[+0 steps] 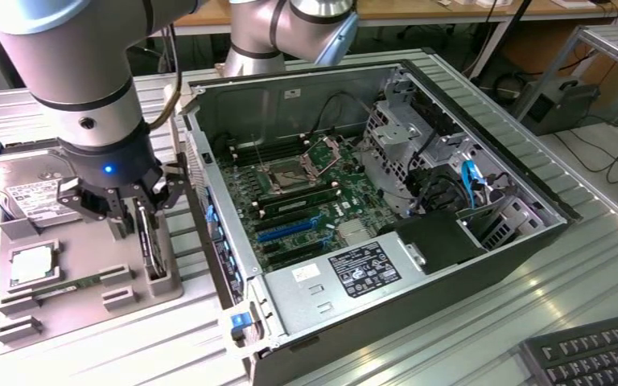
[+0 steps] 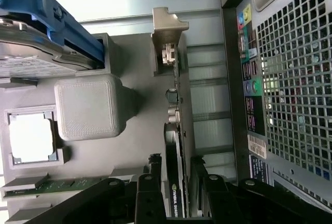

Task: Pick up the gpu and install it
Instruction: 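Pick up the gpu and move the gpu toward the slot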

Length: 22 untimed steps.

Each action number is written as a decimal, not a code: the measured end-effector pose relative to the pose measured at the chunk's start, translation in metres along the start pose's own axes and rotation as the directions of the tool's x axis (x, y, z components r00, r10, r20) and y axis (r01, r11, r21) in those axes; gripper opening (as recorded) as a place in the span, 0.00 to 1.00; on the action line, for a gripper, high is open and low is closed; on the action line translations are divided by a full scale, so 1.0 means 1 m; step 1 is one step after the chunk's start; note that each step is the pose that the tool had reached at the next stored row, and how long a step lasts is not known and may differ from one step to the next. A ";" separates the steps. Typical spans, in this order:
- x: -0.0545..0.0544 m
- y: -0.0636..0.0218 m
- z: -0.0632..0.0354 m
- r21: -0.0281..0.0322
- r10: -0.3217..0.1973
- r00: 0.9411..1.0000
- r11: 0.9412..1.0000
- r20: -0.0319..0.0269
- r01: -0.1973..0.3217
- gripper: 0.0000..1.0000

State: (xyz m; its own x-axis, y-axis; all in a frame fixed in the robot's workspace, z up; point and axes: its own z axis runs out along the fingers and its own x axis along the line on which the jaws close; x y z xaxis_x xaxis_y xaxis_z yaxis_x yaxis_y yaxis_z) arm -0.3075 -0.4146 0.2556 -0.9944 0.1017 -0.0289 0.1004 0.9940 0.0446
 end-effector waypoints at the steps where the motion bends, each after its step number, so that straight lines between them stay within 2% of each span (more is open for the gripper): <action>1: 0.000 0.0011 0.0009 0.000 0.000 1.000 1.000 0.001 0.000 0.36; 3: 0.000 0.0021 0.0029 0.000 0.000 1.000 1.000 0.003 0.000 0.36; 8: 0.002 0.0019 0.0079 -0.001 -0.001 1.000 1.000 0.014 0.001 0.36; 11: 0.003 0.0018 0.0106 -0.002 -0.001 1.000 1.000 0.019 0.001 0.36; 19: 0.005 0.0031 0.0137 -0.002 -0.001 1.000 1.000 0.020 0.001 0.35; 20: 0.005 0.0031 0.0137 -0.002 -0.001 1.000 1.000 0.020 0.001 0.28; 22: 0.005 0.0031 0.0138 -0.002 -0.001 1.000 1.000 0.020 0.001 0.27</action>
State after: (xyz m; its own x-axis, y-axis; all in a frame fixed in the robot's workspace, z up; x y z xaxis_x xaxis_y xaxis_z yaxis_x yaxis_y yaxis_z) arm -0.3118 -0.4104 0.2419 -0.9936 0.1017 -0.0492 0.0994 0.9940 0.0464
